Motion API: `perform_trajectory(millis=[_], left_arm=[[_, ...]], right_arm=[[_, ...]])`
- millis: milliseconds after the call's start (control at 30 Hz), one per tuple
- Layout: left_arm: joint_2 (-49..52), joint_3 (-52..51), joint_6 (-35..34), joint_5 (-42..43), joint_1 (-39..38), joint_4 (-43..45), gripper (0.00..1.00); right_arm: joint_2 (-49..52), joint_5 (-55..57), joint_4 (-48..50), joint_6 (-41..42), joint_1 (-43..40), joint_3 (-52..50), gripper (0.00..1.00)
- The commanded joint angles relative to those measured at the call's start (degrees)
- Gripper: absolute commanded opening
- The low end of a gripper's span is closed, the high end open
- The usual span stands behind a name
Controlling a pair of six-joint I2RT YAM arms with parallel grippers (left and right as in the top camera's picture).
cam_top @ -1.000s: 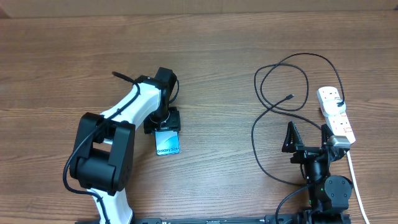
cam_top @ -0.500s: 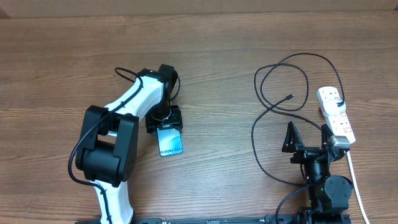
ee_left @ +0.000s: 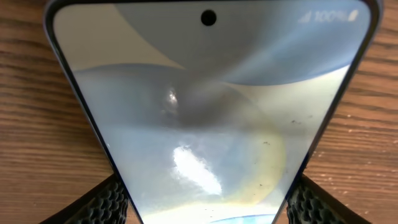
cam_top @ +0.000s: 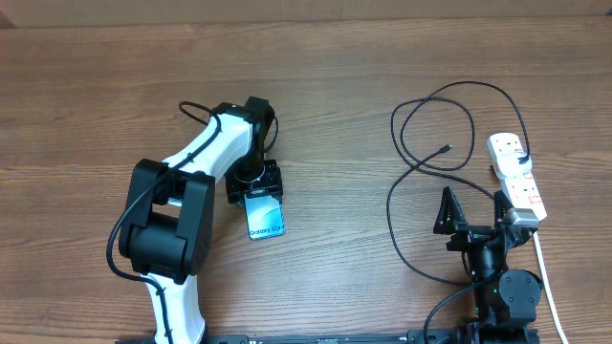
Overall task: Plug charger to phone and switch on socket
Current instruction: 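Lift the phone with the left gripper and raise it upright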
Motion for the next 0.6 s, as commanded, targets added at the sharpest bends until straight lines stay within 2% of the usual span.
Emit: perform_trajectory(millis=[0,300,567], left_arm=[[0.5,2.5,-0.6,1.4,-0.3,-0.9,0.58],[0.5,5.8,-0.5,1.4,-0.3,-4.1,0.58],[0.5,12.9,-0.5,1.4,-0.3,-9.8,0.57]], right_arm=[[-0.5,0.0,0.3,-0.5,-0.3,-0.6,1.00],[-0.5,0.0,0.3,-0.5,-0.3,-0.6,1.00],[-0.5,0.0,0.3,-0.5,-0.3,-0.6,1.00]])
